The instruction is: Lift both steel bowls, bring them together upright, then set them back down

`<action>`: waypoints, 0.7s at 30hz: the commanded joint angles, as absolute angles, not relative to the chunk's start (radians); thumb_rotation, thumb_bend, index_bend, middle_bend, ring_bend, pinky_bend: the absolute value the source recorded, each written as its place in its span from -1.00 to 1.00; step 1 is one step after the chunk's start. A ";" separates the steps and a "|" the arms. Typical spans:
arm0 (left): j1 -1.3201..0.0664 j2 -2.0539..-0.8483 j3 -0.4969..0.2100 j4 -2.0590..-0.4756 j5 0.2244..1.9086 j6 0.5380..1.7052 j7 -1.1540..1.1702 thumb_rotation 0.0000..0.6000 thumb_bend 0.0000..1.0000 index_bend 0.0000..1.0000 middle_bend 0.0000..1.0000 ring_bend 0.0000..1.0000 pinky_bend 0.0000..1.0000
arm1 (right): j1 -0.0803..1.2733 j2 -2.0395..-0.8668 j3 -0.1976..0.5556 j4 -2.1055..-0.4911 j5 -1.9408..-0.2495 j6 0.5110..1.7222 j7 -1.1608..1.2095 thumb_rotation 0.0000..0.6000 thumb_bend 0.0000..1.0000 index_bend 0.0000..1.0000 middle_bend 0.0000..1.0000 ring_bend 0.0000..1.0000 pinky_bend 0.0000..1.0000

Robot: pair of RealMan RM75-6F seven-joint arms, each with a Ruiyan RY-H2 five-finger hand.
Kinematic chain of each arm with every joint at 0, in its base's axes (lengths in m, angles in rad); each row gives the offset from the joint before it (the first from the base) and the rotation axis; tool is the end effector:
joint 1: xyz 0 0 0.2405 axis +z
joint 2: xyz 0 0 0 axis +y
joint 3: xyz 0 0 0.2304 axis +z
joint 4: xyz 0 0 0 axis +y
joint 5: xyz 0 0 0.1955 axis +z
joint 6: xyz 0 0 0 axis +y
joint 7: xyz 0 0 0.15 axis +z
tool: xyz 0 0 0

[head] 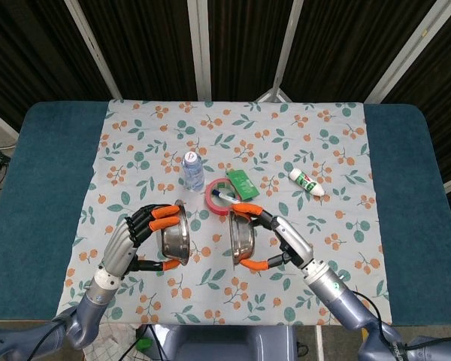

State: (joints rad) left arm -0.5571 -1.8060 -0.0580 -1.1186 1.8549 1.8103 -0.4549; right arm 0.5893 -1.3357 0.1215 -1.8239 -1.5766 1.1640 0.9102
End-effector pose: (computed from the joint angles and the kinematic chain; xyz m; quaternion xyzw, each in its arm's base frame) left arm -0.1084 0.2431 0.0300 -0.5575 -0.2766 -0.7612 0.1825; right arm -0.0856 -0.2577 0.0574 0.4768 -0.6441 0.5981 0.0043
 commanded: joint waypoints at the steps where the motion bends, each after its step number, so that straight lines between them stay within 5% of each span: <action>1: -0.545 -1.730 -0.045 -1.174 1.832 1.751 -0.373 1.00 -1.00 -0.31 -0.39 -0.49 -0.23 | 0.578 -1.305 0.115 -1.747 -1.594 1.181 0.738 1.00 -0.54 0.09 -0.43 -0.18 -0.10; 13: -0.532 -1.419 -0.023 -1.577 1.632 1.423 0.007 1.00 -1.00 -0.36 -0.39 -0.49 -0.16 | 0.548 -1.224 0.084 -1.681 -1.638 1.203 0.249 1.00 -0.54 0.11 -0.43 -0.18 -0.10; 21: -0.539 -1.292 -0.026 -1.804 1.421 1.237 0.264 1.00 -1.00 -0.41 -0.40 -0.49 -0.16 | 0.560 -1.114 0.023 -1.794 -1.658 1.094 0.037 1.00 -0.54 0.11 -0.43 -0.18 -0.10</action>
State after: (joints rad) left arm -0.5370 -1.3479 -0.0264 -1.7247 1.4988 1.3062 0.1934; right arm 0.5557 -1.1559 0.0491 -1.7468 -1.6503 1.1377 0.0902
